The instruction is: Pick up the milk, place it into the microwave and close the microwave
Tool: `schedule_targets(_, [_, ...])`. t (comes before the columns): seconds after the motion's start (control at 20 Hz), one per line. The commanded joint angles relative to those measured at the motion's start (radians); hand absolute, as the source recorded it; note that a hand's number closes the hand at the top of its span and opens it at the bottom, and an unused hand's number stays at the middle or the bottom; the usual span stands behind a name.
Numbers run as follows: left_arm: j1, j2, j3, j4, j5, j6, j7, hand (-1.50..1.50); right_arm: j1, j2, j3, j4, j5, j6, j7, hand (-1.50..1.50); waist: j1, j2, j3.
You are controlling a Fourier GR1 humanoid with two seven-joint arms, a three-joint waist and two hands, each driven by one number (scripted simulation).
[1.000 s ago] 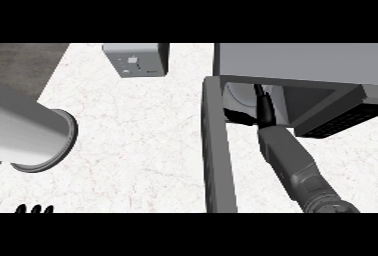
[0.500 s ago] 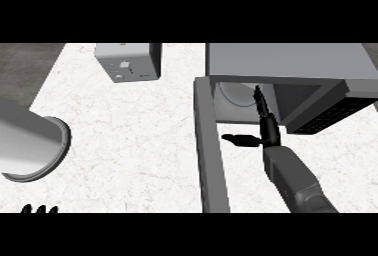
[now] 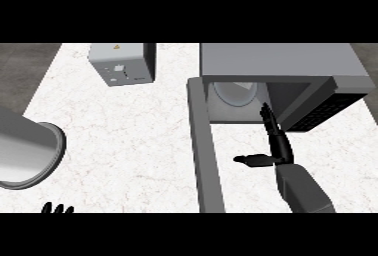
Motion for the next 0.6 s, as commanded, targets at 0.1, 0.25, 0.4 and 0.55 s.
schedule_targets(0.1, [-0.038,-0.018,-0.048,0.039,-0.034,0.003,0.031,-1.5,0.161,-0.034,0.005,-0.121,-0.022,0.048,-0.064,-1.5,-0.014,-0.004,-0.001])
schedule_targets(0.25, [-0.073,0.005,-0.074,0.079,-0.061,-0.038,0.024,-1.5,0.221,-0.089,0.005,-0.184,-0.037,0.109,-0.066,-1.5,-0.021,-0.005,-0.001])
schedule_targets(0.4, [-0.174,-0.009,-0.117,0.117,-0.115,-0.025,0.077,-1.5,0.267,-0.11,0.003,-0.248,-0.052,0.131,-0.067,1.5,-0.026,-0.004,-0.001])
schedule_targets(0.55, [-0.212,-0.016,-0.179,0.128,-0.176,-0.016,0.137,-1.5,0.324,-0.152,-0.002,-0.298,-0.067,0.146,-0.008,1.5,-0.02,-0.003,-0.001])
